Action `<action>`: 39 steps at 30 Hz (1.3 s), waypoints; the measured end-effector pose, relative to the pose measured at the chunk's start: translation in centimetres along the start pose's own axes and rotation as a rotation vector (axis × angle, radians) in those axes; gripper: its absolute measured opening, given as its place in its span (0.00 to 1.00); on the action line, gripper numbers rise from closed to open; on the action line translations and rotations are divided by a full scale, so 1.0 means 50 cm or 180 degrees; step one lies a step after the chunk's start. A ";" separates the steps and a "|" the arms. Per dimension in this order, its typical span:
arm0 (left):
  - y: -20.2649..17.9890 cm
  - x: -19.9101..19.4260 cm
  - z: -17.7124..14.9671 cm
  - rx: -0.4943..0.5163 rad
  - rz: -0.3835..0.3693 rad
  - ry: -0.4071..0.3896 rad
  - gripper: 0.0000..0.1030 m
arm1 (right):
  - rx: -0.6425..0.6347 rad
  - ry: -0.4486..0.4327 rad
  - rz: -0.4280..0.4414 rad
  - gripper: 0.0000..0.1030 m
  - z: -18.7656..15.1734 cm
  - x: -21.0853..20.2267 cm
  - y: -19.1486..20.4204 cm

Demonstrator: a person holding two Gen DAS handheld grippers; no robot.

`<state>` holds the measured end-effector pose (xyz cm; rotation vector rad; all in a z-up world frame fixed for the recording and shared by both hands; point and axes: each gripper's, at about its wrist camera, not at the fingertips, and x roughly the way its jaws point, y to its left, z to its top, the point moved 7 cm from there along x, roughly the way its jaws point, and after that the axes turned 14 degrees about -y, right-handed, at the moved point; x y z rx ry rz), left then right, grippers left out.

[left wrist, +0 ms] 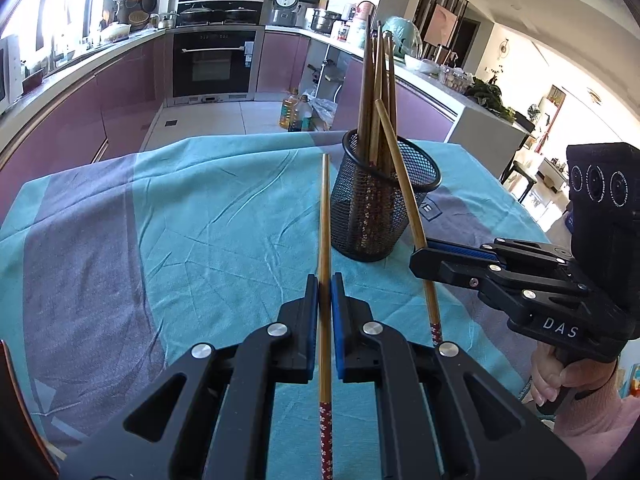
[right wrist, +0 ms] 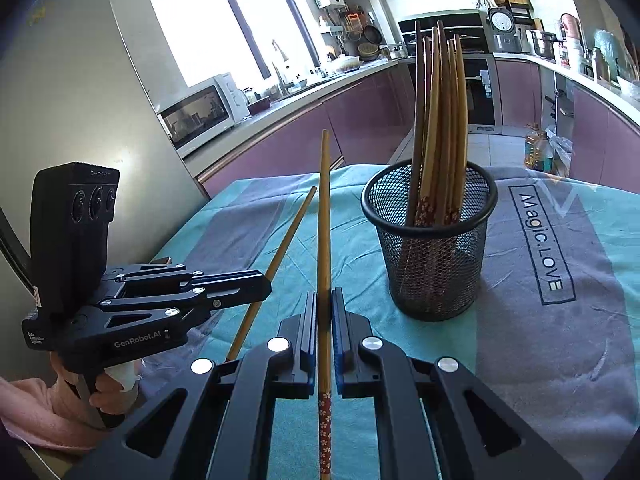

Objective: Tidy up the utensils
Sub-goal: 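Lift the left tool's chopstick upright while the right tool lifts its own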

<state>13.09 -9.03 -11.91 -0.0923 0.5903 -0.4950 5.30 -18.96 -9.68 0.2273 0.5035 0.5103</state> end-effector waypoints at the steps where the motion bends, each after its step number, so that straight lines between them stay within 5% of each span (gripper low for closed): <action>1: -0.003 -0.002 0.002 0.0001 -0.0008 -0.0009 0.07 | -0.0004 -0.0015 -0.0005 0.06 0.003 -0.002 0.000; 39: -0.045 -0.055 0.063 -0.0001 -0.0236 -0.0271 0.07 | -0.0045 -0.0347 -0.0057 0.06 0.062 -0.052 -0.016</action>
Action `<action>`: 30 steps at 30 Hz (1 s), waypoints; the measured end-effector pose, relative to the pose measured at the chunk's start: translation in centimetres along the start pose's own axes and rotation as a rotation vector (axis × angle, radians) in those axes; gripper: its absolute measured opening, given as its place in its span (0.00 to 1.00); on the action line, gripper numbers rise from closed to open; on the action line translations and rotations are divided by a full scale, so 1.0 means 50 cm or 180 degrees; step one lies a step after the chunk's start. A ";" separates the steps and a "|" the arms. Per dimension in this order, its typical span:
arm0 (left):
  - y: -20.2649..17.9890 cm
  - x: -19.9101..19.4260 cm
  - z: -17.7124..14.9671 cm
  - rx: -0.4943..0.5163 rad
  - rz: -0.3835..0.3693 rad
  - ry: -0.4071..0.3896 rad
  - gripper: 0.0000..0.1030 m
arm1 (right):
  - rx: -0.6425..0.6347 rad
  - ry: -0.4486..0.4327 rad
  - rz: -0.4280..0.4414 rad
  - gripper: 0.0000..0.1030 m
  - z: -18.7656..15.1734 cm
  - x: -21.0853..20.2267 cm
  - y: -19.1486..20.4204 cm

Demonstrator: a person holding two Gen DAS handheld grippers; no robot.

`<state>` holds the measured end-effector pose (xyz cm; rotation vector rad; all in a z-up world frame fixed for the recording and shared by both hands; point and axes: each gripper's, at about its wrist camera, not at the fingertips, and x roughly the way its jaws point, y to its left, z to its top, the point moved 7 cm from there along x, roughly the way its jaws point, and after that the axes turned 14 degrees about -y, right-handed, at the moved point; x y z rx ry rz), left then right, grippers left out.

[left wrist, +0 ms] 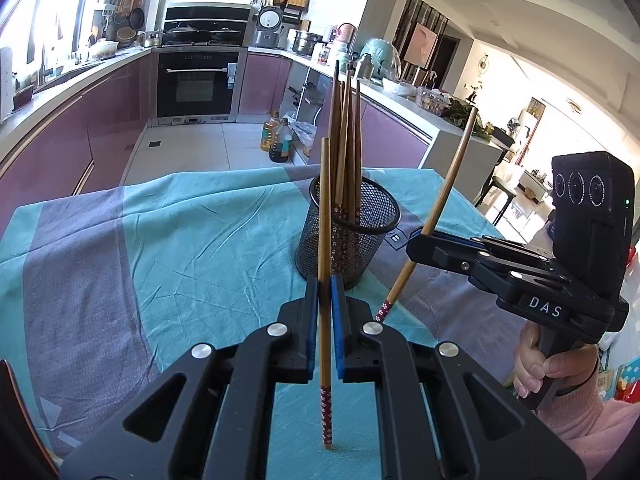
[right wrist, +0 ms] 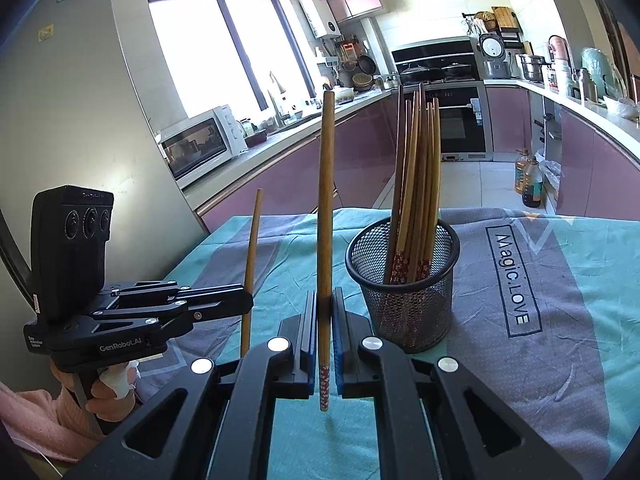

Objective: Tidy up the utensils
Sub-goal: 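Lift the left tool's chopstick upright while the right tool lifts its own, then carry both upright chopsticks over the black mesh cup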

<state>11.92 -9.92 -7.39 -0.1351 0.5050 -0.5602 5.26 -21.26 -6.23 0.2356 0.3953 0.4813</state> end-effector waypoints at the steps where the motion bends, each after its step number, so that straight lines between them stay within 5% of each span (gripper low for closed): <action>1: 0.000 -0.002 0.001 0.0000 -0.0007 -0.0008 0.07 | -0.0001 -0.0004 0.0001 0.06 0.001 0.000 0.000; 30: 0.007 -0.004 0.021 0.0013 -0.0039 -0.0128 0.07 | -0.0069 -0.0119 -0.0018 0.06 0.025 -0.013 0.000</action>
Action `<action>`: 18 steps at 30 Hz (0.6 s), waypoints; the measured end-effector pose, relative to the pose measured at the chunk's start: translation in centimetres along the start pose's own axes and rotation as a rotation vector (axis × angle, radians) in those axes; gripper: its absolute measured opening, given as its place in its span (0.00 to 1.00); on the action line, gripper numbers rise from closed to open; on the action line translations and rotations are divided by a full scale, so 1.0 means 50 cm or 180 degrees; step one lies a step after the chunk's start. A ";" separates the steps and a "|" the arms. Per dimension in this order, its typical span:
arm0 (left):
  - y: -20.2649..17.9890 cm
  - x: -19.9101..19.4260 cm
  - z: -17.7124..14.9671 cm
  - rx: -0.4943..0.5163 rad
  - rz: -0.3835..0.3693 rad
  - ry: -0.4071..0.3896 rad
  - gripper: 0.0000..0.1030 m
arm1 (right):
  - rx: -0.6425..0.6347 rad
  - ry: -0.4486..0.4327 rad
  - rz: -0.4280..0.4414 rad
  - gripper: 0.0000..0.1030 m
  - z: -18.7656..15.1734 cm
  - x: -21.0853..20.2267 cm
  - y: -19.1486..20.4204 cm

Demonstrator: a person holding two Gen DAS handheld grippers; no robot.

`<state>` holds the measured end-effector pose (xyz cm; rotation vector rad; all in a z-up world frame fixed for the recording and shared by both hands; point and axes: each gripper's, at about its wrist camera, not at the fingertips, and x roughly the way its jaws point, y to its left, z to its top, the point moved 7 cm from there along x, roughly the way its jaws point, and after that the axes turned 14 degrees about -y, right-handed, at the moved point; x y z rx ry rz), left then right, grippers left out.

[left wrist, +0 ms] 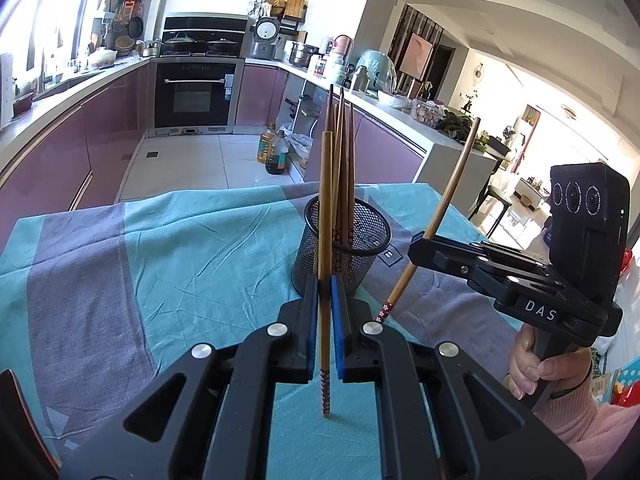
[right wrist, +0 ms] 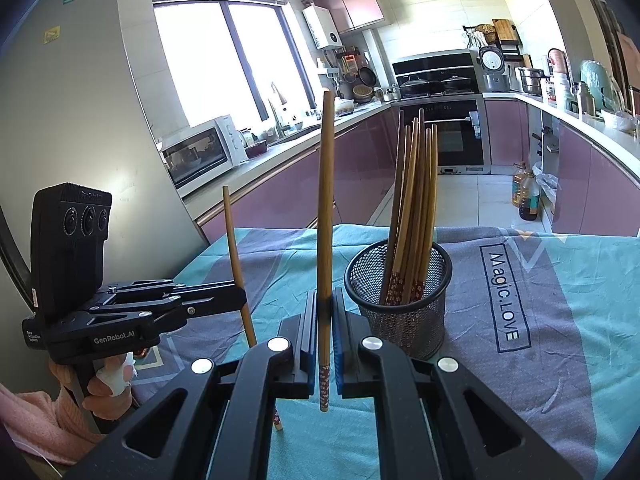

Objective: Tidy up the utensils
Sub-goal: 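Carry both upright chopsticks over the black mesh cup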

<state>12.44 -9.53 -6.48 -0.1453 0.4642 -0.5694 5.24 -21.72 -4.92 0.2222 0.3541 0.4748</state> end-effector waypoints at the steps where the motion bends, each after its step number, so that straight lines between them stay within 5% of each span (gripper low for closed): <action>1: 0.000 0.000 0.000 0.0001 0.0001 0.0000 0.07 | -0.0004 -0.0003 -0.0001 0.06 0.001 -0.001 0.000; 18: 0.002 0.005 0.010 0.0016 0.0017 -0.0037 0.07 | -0.0041 -0.0036 -0.0013 0.06 0.014 -0.005 0.000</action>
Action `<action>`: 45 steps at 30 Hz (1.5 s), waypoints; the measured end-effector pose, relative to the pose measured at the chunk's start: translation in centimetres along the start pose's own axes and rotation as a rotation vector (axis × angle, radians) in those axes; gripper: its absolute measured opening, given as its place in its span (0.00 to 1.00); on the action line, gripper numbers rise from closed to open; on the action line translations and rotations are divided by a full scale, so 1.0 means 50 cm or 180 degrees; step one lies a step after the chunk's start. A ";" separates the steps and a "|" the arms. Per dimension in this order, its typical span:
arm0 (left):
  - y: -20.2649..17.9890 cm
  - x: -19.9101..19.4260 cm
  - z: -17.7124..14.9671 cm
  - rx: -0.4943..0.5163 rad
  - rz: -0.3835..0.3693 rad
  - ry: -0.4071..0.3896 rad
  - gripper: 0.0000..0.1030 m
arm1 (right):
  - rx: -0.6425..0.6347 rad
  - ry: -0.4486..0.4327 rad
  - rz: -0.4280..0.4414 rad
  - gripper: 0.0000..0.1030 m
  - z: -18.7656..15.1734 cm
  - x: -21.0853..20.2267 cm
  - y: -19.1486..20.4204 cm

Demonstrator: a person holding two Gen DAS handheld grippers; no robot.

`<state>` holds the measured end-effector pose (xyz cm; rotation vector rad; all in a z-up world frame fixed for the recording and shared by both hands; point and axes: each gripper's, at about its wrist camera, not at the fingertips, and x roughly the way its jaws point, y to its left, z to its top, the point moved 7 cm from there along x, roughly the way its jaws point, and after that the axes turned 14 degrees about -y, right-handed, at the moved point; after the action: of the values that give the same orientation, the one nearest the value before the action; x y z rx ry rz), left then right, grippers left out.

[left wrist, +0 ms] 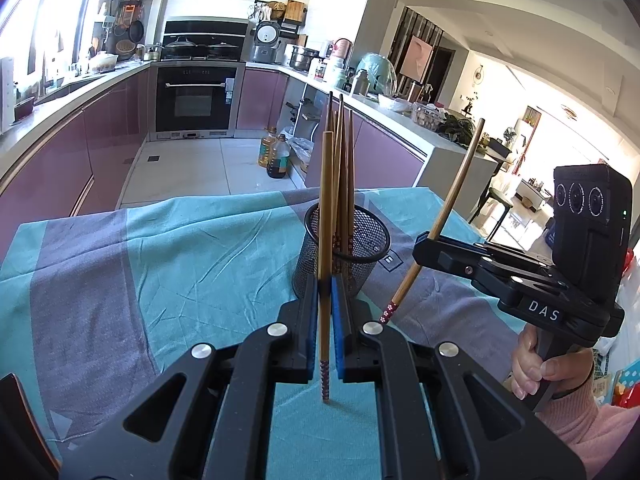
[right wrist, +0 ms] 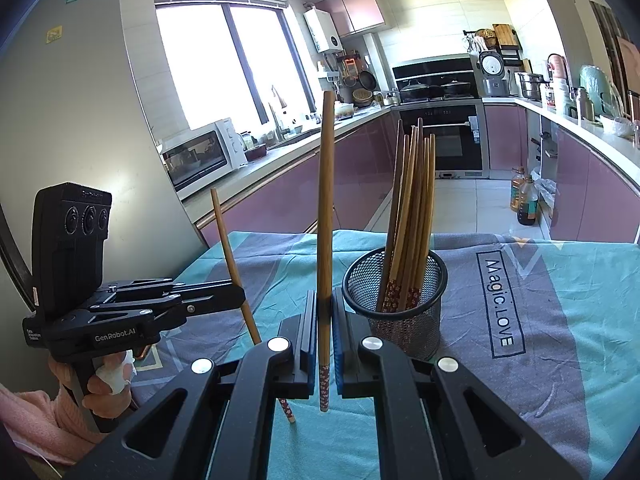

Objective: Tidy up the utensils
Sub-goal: 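Carry both upright chopsticks over the black mesh cup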

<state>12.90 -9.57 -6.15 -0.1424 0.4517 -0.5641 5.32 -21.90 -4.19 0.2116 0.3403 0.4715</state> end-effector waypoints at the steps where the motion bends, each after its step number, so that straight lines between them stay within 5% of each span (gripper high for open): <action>1: 0.000 0.001 0.001 0.0001 0.0003 -0.0005 0.07 | -0.0002 -0.0001 -0.0001 0.06 0.001 0.000 0.000; 45: -0.010 -0.014 0.033 0.0098 -0.0046 -0.0124 0.07 | -0.0059 -0.0088 -0.0014 0.06 0.031 0.004 -0.001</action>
<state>12.88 -9.61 -4.28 -0.1271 0.4041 -0.5811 6.05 -22.02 -2.83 0.1991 0.3092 0.4668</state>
